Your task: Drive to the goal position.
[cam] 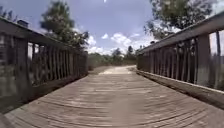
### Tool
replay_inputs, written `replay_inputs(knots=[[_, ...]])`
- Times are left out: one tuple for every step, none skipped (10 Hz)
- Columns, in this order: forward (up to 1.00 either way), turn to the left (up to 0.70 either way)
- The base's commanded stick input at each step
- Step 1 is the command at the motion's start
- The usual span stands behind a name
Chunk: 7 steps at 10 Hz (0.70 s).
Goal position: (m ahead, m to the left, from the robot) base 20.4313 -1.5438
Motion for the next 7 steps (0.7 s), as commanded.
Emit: replay_inputs(knots=[[0.50,0.01],[0.50,0.01],[0.50,0.01],[0.50,0.01],[0.50,0.01],[0.50,0.01],[0.50,0.01]])
